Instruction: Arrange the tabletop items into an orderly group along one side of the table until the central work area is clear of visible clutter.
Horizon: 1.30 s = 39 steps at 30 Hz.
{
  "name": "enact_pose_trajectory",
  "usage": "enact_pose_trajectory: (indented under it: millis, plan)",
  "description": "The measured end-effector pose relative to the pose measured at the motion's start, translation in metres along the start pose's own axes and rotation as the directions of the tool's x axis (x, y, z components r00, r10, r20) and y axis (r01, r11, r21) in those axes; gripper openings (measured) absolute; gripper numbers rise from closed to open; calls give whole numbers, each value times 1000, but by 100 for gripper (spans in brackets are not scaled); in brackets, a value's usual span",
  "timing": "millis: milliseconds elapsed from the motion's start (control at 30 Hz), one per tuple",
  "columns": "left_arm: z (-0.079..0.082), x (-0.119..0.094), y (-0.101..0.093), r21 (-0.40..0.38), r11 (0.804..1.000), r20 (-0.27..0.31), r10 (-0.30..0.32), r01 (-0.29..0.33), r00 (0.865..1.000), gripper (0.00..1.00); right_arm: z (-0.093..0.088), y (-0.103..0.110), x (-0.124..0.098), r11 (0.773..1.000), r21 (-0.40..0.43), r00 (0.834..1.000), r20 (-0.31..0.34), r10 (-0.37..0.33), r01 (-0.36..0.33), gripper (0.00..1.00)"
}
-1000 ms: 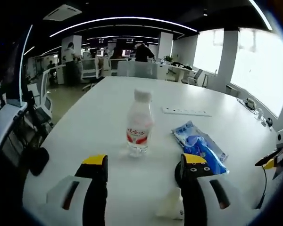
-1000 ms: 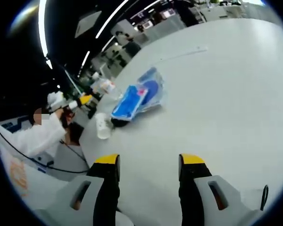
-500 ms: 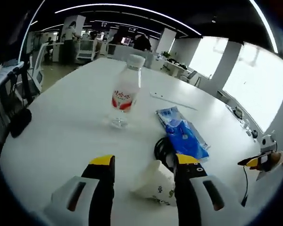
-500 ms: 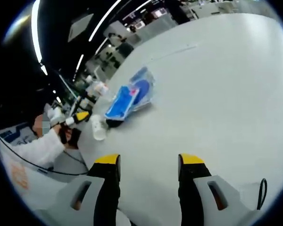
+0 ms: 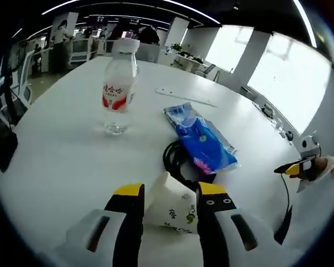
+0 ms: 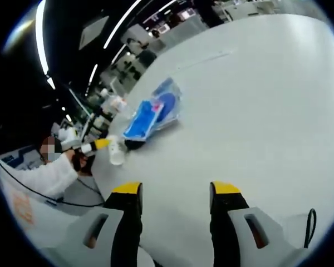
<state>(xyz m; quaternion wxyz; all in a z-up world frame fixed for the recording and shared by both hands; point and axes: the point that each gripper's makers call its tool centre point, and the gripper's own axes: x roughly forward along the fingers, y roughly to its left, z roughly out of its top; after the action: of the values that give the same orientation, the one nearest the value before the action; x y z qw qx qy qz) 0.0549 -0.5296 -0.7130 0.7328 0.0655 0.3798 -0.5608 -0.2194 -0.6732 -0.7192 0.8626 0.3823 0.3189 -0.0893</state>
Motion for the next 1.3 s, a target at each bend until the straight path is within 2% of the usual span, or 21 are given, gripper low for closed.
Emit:
enact_pose_trajectory:
  millis: [167, 300, 367, 467, 600, 867, 900, 967, 1000, 1033, 1067, 1100, 1133, 1167, 1200, 1233, 1267, 1300]
  plan:
    - [-2, -1, 3, -36, 999, -7, 7, -7, 1000, 26, 0, -1, 0, 1000, 8, 1000, 2, -5, 5, 46]
    - [1, -6, 2, -40, 999, -3, -10, 10, 1000, 8, -1, -3, 1, 1000, 10, 1000, -2, -9, 9, 46]
    - [5, -8, -1, -82, 996, 13, -36, 37, 999, 5, -1, -3, 1, 1000, 10, 1000, -3, -8, 8, 46]
    - [8, -11, -4, -84, 995, 18, -49, 50, 999, 2, -2, -2, 1, 1000, 6, 1000, -7, -8, 8, 46]
    - [17, -15, -16, -44, 995, 33, -92, 94, 995, 0, -2, -2, 1, 1000, 8, 1000, -9, -9, 9, 45]
    - [34, -22, -40, 68, 990, 33, -126, 124, 991, 0, 1, -3, -3, 1000, 18, 1000, 8, -15, 15, 46]
    - [36, -23, -44, 90, 987, 31, -134, 131, 991, 0, 2, -4, -4, 1000, 17, 1000, 12, -14, 14, 46]
    - [39, -26, -53, 186, 973, 19, -140, 134, 990, 0, 3, -4, -4, 1000, 17, 1000, 19, -11, 11, 46]
    - [39, -27, -58, 248, 959, 1, -140, 136, 990, 0, 4, -4, -5, 1000, 15, 1000, 23, -9, 9, 46]
    - [39, -27, -60, 274, 952, -7, -139, 135, 990, 0, 4, -5, -5, 1000, 16, 1000, 24, -9, 8, 46]
    - [37, -27, -65, 352, 926, -33, -132, 136, 991, 0, 3, -5, -5, 1000, 17, 1000, 23, -9, 9, 46]
    - [35, -27, -70, 430, 891, -65, -130, 145, 989, 0, 2, -6, -5, 1000, 17, 1000, 22, -10, 9, 46]
    - [32, -27, -73, 475, 866, -87, -127, 153, 988, 0, 2, -6, -5, 1000, 18, 1000, 20, -11, 10, 46]
    - [30, -26, -77, 528, 833, -114, -122, 165, 986, 0, 1, -6, -5, 1000, 18, 1000, 19, -11, 11, 46]
    - [28, -26, -79, 563, 808, -133, -119, 173, 984, 0, 1, -6, -5, 1000, 18, 1000, 19, -11, 10, 46]
    - [26, -24, -80, 613, 770, -149, -105, 175, 983, 0, 1, -6, -5, 1000, 18, 1000, 19, -11, 10, 46]
    - [25, -23, -79, 647, 744, -157, -88, 170, 984, 0, 1, -6, -5, 1000, 18, 1000, 19, -11, 10, 46]
    - [25, -22, -77, 702, 694, -165, -59, 160, 984, 0, 1, -6, -5, 1000, 17, 1000, 20, -11, 10, 46]
